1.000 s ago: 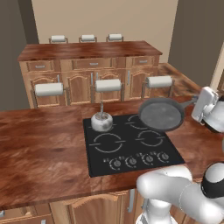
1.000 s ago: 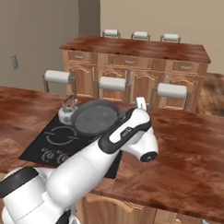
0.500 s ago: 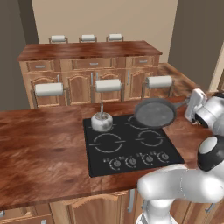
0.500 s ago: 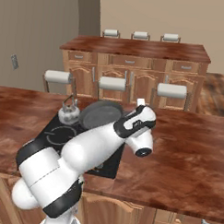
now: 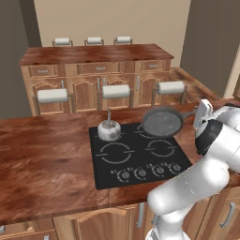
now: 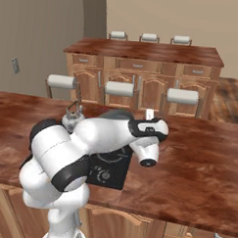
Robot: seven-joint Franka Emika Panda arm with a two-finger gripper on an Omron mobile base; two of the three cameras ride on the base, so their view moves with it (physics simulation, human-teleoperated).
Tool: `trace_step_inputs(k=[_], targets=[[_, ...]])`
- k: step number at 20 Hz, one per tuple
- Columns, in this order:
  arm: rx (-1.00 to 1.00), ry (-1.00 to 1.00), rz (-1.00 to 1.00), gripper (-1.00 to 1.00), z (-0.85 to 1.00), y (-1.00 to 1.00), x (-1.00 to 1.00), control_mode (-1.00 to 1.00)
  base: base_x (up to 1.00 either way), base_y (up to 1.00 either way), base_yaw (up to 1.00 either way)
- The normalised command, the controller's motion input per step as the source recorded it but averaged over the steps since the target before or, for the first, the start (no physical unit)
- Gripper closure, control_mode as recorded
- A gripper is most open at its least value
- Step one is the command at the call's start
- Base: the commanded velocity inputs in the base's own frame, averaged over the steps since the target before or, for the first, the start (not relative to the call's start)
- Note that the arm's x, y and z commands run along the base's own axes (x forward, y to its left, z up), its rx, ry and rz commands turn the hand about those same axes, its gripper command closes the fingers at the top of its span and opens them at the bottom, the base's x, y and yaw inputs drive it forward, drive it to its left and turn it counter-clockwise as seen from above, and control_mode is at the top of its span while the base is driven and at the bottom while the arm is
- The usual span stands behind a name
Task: Pick the pan from the cabinet and place it on the stove. Then turn on the stove burner for the pan.
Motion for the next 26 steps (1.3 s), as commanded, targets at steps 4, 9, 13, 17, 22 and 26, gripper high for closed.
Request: trace_step_inputs(k=[4, 9, 13, 17, 22, 26], targets=[[-0.04, -0.08, 0.0, 1.0, -0.22, -0.04, 0.18, -1.0, 0.0, 0.0, 0.0], [-0.05, -0.03, 0.0, 1.0, -0.16, 0.0, 0.19, -1.0, 0.0, 0.0, 0.0], [-0.03, -0.01, -0.01, 1.0, -0.08, 0.0, 0.24, -1.0, 0.0, 0.0, 0.0], [-0.01, 0.0, -0.02, 1.0, -0.01, 0.0, 0.29, -1.0, 0.0, 0.0, 0.0], [0.0, 0.0, -0.04, 1.0, 0.0, 0.0, 0.31, -1.0, 0.0, 0.0, 0.0], [0.0, 0.0, -0.01, 1.0, -0.03, 0.0, 0.06, -1.0, 0.0, 0.0, 0.0]])
